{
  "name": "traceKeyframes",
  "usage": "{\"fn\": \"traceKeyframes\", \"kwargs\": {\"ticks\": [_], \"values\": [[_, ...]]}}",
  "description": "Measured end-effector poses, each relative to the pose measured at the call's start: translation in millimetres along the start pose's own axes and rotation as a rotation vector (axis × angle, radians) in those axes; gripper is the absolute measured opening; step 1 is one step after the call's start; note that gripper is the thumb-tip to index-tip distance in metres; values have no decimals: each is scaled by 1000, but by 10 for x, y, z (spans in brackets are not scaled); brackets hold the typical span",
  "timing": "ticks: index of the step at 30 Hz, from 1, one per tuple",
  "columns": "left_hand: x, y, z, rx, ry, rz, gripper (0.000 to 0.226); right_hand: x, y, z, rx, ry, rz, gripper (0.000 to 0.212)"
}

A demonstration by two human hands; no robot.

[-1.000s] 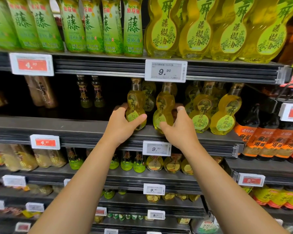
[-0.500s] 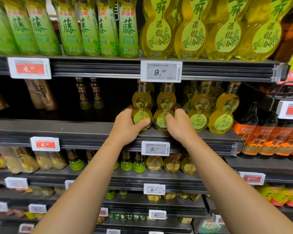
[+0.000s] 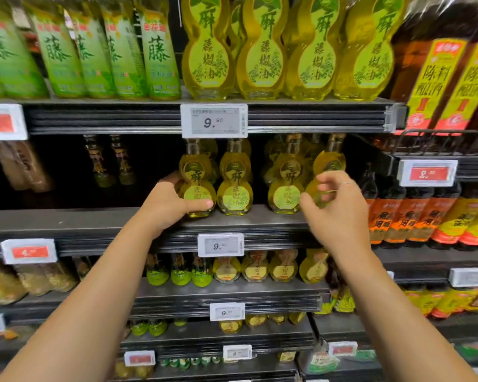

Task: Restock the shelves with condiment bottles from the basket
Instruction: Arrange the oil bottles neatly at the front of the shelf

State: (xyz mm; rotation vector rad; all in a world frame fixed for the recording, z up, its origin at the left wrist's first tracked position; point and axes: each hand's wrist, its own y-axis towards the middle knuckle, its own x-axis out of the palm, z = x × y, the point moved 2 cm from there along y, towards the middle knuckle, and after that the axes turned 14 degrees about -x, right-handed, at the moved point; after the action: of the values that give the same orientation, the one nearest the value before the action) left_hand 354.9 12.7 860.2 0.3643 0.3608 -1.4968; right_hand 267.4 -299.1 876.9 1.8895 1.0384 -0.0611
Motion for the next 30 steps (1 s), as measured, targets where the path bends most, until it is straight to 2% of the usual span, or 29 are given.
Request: {"fn": "traceKeyframes", "kwargs": {"ticks": [3,7,10,17,22,26,30], "values": [[34,29,27,-119,43,18,59,-128,-20,309,88,-39,92,60],[66,80,2,-195,69,76,63,-61,58,526,177,2,-60,82],[92,88,30,-218,43,59,67,-6,91,596,225,80,-115,78],[214,161,45,-307,-45,-2,86,13,80,650,175,109,-152,70],[310,205,61,-311,-76,-41,63,19,87,634,147,81,-157,70],[341,266,55,-251,-149,-108,79,31,104,606,140,95,-156,65],[351,302,28,-216,-171,-114,74,54,106,610,151,82,-176,70]]}}
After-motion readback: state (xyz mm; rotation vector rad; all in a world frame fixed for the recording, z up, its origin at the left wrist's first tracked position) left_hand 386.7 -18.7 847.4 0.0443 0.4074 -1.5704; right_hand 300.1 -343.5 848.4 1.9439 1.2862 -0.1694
